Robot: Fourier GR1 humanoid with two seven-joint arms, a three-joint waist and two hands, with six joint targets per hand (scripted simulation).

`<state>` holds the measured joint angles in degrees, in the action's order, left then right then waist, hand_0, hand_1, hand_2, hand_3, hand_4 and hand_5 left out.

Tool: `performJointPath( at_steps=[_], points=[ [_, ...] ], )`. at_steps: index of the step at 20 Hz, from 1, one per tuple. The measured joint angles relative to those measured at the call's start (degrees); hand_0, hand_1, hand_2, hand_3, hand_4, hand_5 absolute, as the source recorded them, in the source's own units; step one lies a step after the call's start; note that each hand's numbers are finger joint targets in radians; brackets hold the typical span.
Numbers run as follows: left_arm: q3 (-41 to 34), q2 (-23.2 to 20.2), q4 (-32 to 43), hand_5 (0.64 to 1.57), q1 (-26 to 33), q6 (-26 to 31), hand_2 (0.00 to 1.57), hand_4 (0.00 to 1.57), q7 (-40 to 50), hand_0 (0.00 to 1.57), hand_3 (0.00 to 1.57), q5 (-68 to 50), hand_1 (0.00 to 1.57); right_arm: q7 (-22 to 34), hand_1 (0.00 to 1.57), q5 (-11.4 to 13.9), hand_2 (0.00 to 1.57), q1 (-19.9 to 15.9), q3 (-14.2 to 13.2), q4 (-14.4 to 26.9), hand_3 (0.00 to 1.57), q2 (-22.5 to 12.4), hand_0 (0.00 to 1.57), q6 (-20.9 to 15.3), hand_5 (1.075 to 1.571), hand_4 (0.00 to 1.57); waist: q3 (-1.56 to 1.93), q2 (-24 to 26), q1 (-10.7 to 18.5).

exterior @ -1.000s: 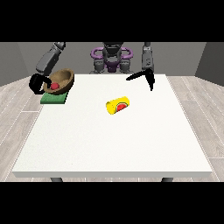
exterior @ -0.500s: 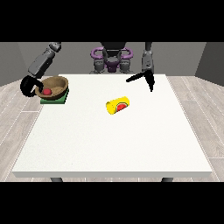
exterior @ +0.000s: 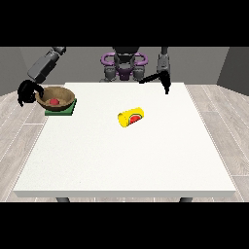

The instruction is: Pick the cup and pour the ball into the bowl, then pick the bowl and place it on the pad

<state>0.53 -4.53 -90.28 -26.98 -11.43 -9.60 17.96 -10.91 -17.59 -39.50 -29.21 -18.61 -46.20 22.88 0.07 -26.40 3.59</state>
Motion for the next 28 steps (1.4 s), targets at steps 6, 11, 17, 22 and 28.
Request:
performJointPath(
  at_steps=[6, 11, 17, 22, 28],
  points=[
    [-0.62, -0.79, -0.47, 1.566, 0.93, 1.8, 0.0, 0.0, 0.52, 0.0, 0.0, -1.4, 0.0, 0.89, 1.57, 1.34, 1.57, 0.33, 1.67, 0.37, 0.92, 0.75, 1.57, -0.66, 1.568, 0.7, -0.01, 1.14, 0.5],
    [-1.27, -0.93, -1.39, 1.565, 0.6, 1.89, 0.0, 0.0, 1.0, 0.0, 0.0, -1.93, 0.0, -0.8, 1.57, 4.18, 1.57, 1.66, 4.28, 0.02, 1.57, 1.55, 1.57, -1.75, 1.535, 0.59, -0.02, 0.54, 0.09],
    [-1.08, -1.23, -4.96, 1.566, 0.7, 1.86, 0.0, 0.0, 1.67, 0.0, 0.0, -1.68, 0.0, 0.7, 0.0, 5.65, 0.43, 0.32, 4.14, 1.18, 0.33, -3.87, 0.0, -5.86, 1.481, 0.0, 0.03, -2.39, 0.38],
    [-1.01, -1.34, -7.69, 1.567, 2.77, 2.34, 0.0, 0.0, 2.89, 0.0, 0.0, -2.06, 0.0, 0.51, 0.0, 6.72, 0.38, 0.16, 4.6, 1.53, 0.16, -5.4, 0.0, -7.13, 1.488, 0.0, 0.02, -1.78, 0.06],
    [-0.24, -0.97, -10.43, 1.569, 4.72, 2.43, 0.0, 0.0, 3.74, 0.0, 0.0, -1.84, 0.0, 2.57, 0.0, 6.45, 0.27, -1.66, 4.2, 1.99, 0.16, -8.19, 0.0, -4.81, 1.497, 0.0, 0.02, -1.25, -0.65]
  ],
)
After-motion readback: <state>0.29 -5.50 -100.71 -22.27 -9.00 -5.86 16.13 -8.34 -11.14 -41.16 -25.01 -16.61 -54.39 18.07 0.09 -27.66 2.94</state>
